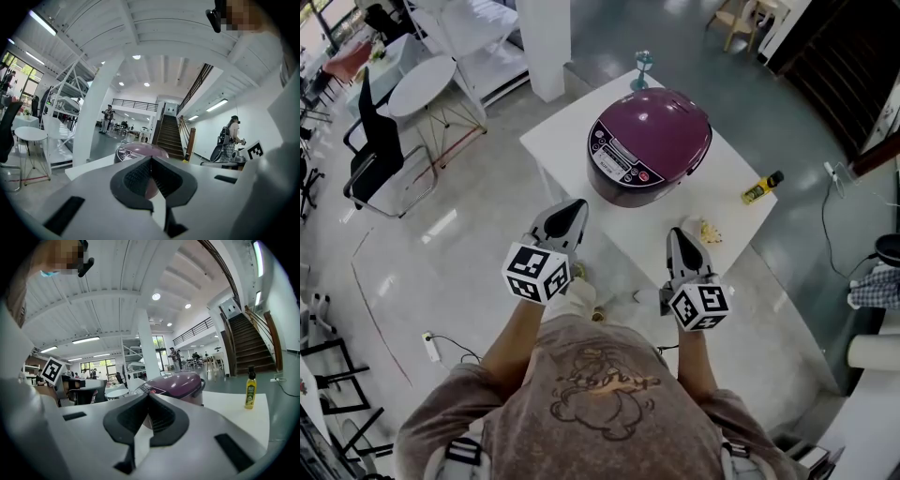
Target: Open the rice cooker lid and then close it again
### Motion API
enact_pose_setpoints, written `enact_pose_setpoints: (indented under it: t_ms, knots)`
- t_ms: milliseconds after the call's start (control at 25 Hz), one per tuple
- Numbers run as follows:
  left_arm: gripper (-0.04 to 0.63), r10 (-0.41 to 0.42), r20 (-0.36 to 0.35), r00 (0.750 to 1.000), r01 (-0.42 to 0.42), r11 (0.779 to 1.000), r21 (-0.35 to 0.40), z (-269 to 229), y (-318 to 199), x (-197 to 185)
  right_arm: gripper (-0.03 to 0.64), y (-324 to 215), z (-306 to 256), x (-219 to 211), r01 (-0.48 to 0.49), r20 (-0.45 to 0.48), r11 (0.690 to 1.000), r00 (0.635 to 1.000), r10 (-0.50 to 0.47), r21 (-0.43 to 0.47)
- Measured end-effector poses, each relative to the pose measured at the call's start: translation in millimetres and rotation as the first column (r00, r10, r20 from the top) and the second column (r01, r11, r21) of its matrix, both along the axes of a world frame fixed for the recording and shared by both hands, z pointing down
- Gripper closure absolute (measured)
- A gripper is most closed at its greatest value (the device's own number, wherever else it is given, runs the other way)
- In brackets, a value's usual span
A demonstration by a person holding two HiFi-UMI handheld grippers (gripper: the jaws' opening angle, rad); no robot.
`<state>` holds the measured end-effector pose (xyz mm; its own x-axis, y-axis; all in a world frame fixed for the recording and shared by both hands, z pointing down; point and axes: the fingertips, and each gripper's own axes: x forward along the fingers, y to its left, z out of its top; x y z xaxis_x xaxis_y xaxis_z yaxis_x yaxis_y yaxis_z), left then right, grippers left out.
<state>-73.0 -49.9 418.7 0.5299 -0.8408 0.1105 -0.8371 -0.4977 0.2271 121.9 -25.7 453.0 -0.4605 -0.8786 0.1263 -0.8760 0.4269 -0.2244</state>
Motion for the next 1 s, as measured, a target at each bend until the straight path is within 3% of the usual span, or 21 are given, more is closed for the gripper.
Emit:
enact_pose_setpoints:
  t_ms: [1000]
  knots:
    - [0.574,0.183,0.002,0.983,-0.183,0.983,-0.021,-0.3,-166.5,13.2,0.615,-136.6,-11.3,0.5,-0.167,-0.01,0.986,0.986,0.167,0.006]
